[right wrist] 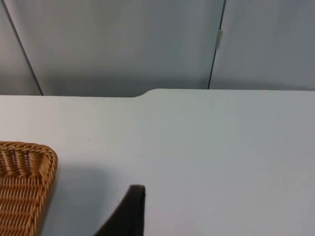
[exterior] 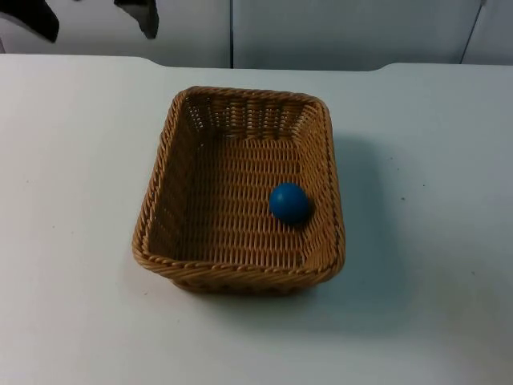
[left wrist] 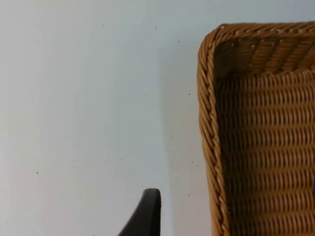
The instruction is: Pick up the basket with the left hand and place the ball into the basket with the right hand.
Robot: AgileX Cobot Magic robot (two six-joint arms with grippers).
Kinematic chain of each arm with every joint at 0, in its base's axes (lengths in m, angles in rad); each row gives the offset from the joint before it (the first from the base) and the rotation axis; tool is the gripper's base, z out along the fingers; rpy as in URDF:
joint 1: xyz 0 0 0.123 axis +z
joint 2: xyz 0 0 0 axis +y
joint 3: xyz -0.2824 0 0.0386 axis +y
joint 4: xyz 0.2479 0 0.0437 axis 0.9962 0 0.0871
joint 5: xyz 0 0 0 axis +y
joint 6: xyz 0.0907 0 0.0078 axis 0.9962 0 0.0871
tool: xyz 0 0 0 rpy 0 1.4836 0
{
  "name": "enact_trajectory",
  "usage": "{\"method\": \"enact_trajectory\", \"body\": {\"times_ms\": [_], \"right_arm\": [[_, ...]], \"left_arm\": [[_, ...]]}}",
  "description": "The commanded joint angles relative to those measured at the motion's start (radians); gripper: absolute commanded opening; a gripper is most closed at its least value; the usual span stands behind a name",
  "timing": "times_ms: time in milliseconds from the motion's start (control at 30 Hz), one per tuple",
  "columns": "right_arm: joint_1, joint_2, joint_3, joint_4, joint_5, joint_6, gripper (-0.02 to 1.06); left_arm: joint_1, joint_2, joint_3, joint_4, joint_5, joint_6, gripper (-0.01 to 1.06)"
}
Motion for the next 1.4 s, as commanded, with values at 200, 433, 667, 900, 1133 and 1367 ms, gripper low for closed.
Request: {"method": "enact_trajectory", "body": {"times_ms": [200,433,667,900,1133,1367], "right_arm": [[0.003,0.001,0.004,-0.004,-0.016,0.002,1.04],[0.003,0.001,0.004,-0.004,-0.018,0.002,1.04],[0.003,0.001,0.004,-0.004,-0.008,0.002,1.04],[0.003,-0.058,0.004,-0.004,0.022,0.002,1.04],[0.003,-0.173,0.004,-0.043,0.138,0.020,1.04],[0.003,-0.299,0.004,-0.109,0.252,0.151,1.04]], "left_arm": [[-0.008,-0.029,-0.003,-0.028,0.020,-0.052,0.88],[-0.008,-0.061,-0.003,0.121,0.119,-0.027,0.96],[-0.008,-0.165,-0.003,0.143,0.140,-0.014,0.96],[-0.008,-0.339,-0.003,0.146,0.141,-0.002,0.96],[-0.008,-0.513,-0.003,0.175,0.150,0.032,0.96],[-0.008,-0.639,-0.001,0.202,0.173,0.015,0.96]]}}
